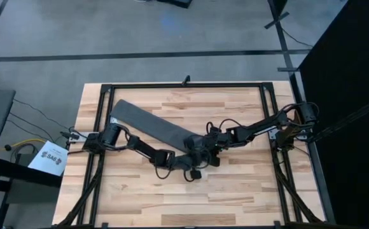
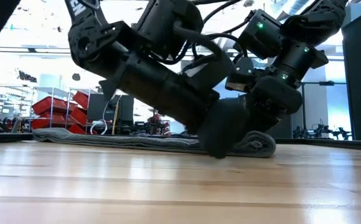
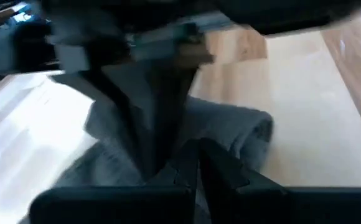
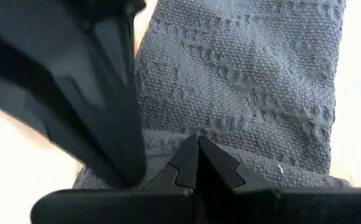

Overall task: Roll towel
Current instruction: Roll the gray towel

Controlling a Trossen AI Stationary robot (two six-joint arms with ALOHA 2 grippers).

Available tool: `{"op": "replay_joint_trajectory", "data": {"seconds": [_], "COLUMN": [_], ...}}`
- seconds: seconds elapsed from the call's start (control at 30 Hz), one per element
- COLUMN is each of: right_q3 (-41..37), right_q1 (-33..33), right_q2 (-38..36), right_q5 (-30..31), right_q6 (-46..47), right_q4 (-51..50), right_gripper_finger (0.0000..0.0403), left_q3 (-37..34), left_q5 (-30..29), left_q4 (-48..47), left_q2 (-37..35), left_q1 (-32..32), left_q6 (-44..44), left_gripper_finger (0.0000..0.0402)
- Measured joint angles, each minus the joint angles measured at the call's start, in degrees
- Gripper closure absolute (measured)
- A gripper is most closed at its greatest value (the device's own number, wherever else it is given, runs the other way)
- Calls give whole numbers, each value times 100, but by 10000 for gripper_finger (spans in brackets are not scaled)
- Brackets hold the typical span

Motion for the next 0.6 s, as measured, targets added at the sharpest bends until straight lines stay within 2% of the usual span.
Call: {"op": "replay_joint_trajectory", "data": {"seconds": [0.37,0.6], "right_q3": [0,-19], "right_q1": [7,0], "right_q2": [0,-117], "right_q5": [-66,20], "right_q6": [-24,-105], "right_q4": [6,-90], "right_gripper_finger": [403,403], "left_q3": [9,82], "left_q5": [-191,-218], "left_q4": [-267,-295], "left_q2": [-5,-166], "left_q1": [-258,-274], "left_q6": [-114,340], "left_gripper_finger": [396,396]}}
